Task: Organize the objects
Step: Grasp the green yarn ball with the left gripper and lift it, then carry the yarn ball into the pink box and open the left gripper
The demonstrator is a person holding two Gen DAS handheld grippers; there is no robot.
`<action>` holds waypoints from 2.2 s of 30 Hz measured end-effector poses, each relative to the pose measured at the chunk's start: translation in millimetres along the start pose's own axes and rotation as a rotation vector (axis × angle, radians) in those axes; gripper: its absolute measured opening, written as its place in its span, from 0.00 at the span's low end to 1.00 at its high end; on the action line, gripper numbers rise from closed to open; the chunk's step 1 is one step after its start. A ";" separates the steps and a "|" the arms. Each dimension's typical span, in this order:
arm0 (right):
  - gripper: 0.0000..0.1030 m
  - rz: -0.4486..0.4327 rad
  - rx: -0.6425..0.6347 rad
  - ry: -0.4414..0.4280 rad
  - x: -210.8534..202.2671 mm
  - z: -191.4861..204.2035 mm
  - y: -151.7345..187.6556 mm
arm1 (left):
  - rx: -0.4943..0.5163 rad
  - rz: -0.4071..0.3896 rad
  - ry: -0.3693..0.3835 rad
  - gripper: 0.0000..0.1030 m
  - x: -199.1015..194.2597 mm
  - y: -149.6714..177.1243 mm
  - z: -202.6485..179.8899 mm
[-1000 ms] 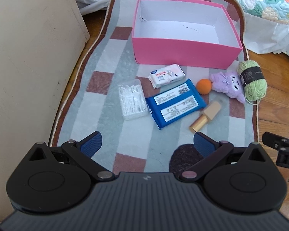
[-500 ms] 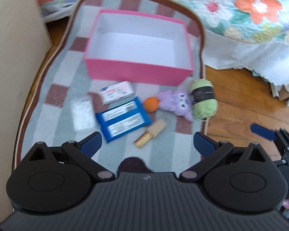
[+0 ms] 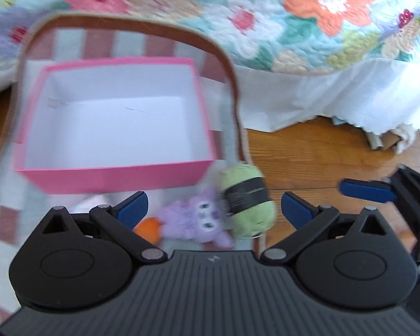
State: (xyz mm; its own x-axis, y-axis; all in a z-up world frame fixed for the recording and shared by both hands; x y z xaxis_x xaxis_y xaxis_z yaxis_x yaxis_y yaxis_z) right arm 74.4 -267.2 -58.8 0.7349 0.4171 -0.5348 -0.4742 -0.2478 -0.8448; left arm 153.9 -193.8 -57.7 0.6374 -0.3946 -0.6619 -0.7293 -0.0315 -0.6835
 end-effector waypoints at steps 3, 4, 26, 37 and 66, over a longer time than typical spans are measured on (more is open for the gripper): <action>0.98 0.026 -0.005 -0.007 19.4 -17.3 16.3 | -0.046 0.013 0.058 0.98 31.9 12.0 -8.5; 0.98 0.035 0.001 -0.009 26.6 -23.1 23.0 | -0.053 0.026 0.066 0.98 42.8 16.7 -10.5; 0.62 0.181 0.222 0.162 115.3 -69.6 126.4 | -0.199 0.164 0.201 0.56 135.1 77.0 -27.3; 0.62 0.137 0.241 0.179 58.7 -22.0 56.6 | -0.185 0.124 0.246 0.56 36.1 25.4 -16.7; 0.61 0.115 0.284 0.150 232.7 -53.6 -50.3 | -0.158 0.071 0.069 0.57 151.8 -92.3 94.1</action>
State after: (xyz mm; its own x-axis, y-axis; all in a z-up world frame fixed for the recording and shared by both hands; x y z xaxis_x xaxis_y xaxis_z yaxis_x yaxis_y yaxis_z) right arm 295.3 -204.6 -141.6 0.7218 0.2619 -0.6406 -0.6588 -0.0236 -0.7520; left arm 341.4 -164.4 -124.1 0.5685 -0.4628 -0.6802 -0.8051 -0.1430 -0.5756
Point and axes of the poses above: each gripper's, at about its wrist camera, not at the fingertips, and x roughly the way its jaws point, z to its left, y to its underside, the point moved 8 cm from there along x, roughly the way its jaws point, and after that the axes turned 14 degrees about -z, right-handed, at the moved point
